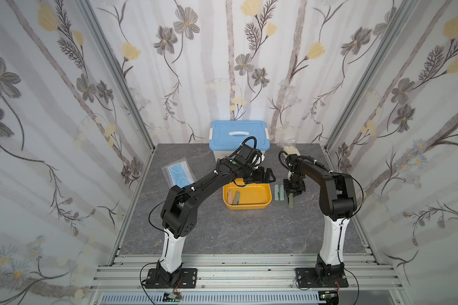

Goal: Take the fruit knife out of the storage box
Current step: Place the fruit knife at the center of the board.

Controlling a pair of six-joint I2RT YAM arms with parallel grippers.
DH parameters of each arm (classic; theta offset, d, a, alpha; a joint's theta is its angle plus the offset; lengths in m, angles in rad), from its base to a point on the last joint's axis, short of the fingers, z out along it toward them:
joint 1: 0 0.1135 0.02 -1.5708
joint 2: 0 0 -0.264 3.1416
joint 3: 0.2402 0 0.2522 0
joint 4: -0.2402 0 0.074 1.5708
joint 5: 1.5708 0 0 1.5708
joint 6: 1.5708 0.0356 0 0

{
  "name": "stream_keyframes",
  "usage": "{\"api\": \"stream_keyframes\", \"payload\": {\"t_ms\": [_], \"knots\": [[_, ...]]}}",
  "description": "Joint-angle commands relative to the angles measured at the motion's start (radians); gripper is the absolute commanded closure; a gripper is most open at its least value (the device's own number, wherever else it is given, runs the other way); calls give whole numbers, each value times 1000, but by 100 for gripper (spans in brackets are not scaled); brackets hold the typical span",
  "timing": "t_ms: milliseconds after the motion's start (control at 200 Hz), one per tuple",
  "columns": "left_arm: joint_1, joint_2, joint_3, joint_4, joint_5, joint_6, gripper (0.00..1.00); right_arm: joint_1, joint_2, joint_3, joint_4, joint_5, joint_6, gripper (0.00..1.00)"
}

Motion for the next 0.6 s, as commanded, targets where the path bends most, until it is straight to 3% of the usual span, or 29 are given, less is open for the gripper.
{"api": "stream_keyframes", "payload": {"t_ms": [0, 310, 505, 599], "knots": [[0, 8, 24, -29, -17, -8, 0, -1, -6, -9, 1, -9, 25, 61], [24, 15, 97, -108, -35, 30, 0, 23, -82, -19, 6, -4, 45, 40], [47, 15, 133, -151, -39, 59, 0, 34, -123, -15, 9, 3, 50, 15], [61, 3, 134, -152, -39, 64, 0, 39, -148, -18, 8, -3, 54, 8]]}}
